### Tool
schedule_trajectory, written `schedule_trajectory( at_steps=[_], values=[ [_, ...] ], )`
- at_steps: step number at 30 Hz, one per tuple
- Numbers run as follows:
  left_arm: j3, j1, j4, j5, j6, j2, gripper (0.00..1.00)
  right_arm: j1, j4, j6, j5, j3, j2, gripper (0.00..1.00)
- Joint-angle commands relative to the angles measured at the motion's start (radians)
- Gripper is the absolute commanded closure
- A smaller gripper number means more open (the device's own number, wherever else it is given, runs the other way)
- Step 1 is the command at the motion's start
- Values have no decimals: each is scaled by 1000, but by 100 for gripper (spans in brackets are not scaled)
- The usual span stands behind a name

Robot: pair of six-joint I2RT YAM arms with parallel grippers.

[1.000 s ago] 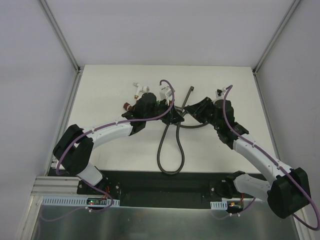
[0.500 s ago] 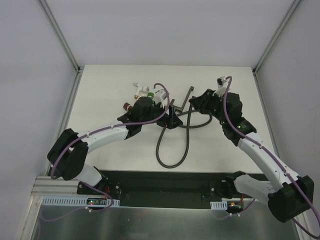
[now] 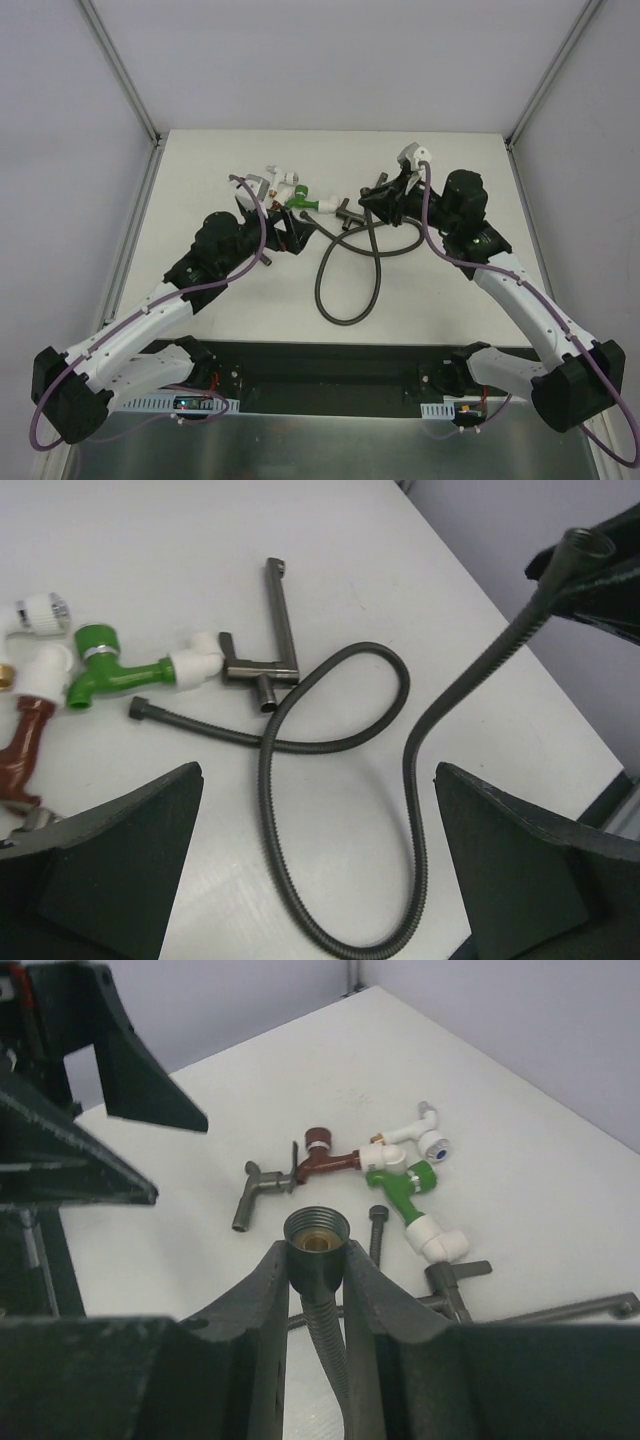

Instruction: Install the water faucets

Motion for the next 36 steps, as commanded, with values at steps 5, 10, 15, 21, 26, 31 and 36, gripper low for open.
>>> schedule_trajectory(
  at_steps=[5,10,15,21,26,31,36],
  values=[
    [-62,46,-157,-202,64,-119,1,1,139,-156,-332,-61,-9,98],
    [-82,120,-245,-234,-56,-57,1,-1,159,-146,-331,-110,-57,98],
    [-108,265,-289,-222,-261,81,1,1,159,-146,-297,-159,-97,98],
    [-38,269,-318,-335,-356,286,1,-1,130,-192,-262,-207,-161,98],
    [36,270,-354,-369,-406,442,8,1,122,-208,-242,-227,-195,98],
    [113,270,-386,-408,-406,545,26,-1,122,-215,-251,-230,-186,98],
    [156,270,-410,-385,-407,619,38,-1,127,-215,-257,-225,-170,98]
  ],
)
